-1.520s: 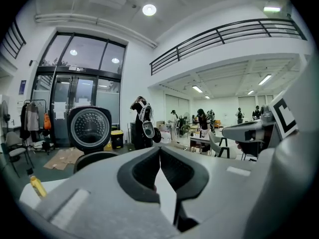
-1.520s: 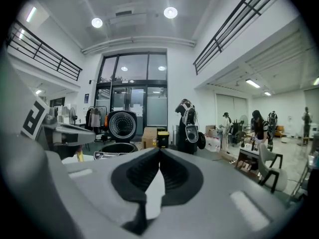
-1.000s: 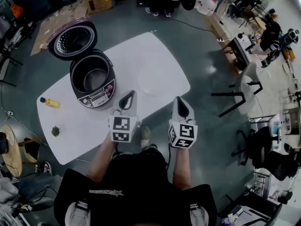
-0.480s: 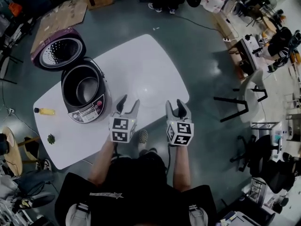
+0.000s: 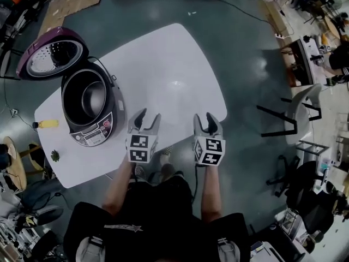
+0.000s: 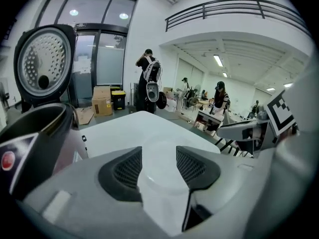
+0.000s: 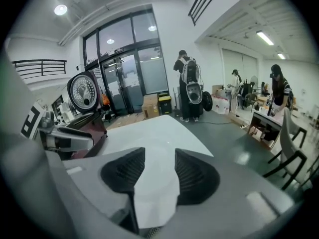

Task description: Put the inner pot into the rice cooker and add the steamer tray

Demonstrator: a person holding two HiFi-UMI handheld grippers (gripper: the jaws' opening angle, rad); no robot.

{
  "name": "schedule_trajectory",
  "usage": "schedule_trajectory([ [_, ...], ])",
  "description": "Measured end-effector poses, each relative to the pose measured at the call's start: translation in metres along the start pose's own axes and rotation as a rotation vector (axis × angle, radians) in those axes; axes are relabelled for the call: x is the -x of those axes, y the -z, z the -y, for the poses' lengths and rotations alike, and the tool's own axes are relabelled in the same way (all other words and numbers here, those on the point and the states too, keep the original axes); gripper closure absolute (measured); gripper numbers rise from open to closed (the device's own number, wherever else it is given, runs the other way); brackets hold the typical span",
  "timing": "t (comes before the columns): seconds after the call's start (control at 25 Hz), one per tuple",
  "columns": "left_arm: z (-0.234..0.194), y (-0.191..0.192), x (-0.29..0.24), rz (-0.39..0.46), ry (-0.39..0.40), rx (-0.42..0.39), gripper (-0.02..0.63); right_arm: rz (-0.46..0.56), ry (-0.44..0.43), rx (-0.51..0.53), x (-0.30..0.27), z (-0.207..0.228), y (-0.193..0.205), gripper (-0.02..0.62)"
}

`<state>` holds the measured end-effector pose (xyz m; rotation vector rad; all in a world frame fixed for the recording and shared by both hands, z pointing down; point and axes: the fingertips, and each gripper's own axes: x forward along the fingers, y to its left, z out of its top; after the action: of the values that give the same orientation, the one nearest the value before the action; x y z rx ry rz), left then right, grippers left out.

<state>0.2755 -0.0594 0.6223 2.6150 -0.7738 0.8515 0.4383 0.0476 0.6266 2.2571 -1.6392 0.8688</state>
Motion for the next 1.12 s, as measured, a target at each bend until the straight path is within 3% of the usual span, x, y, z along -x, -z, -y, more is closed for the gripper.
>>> schedule_trajectory([
  [0.16,-0.009,0.033,-0.023,-0.047,-0.014,0.031,0.387,-0.059,-0.015,-0.014,-0.027,0.007,0.035,0.405],
  [0.52,-0.019,0.076,-0.065,-0.143,-0.024,0.061,0.387,-0.131,-0.022,-0.034,-0.069,0.019,0.069,0.405],
  [0.84,-0.017,0.098,-0.086,-0.181,-0.018,0.075,0.388,-0.162,-0.04,-0.058,-0.083,0.023,0.087,0.407],
  [1.12,-0.016,0.1,-0.092,-0.174,-0.037,0.076,0.422,-0.168,-0.046,-0.051,-0.088,0.025,0.091,0.453],
])
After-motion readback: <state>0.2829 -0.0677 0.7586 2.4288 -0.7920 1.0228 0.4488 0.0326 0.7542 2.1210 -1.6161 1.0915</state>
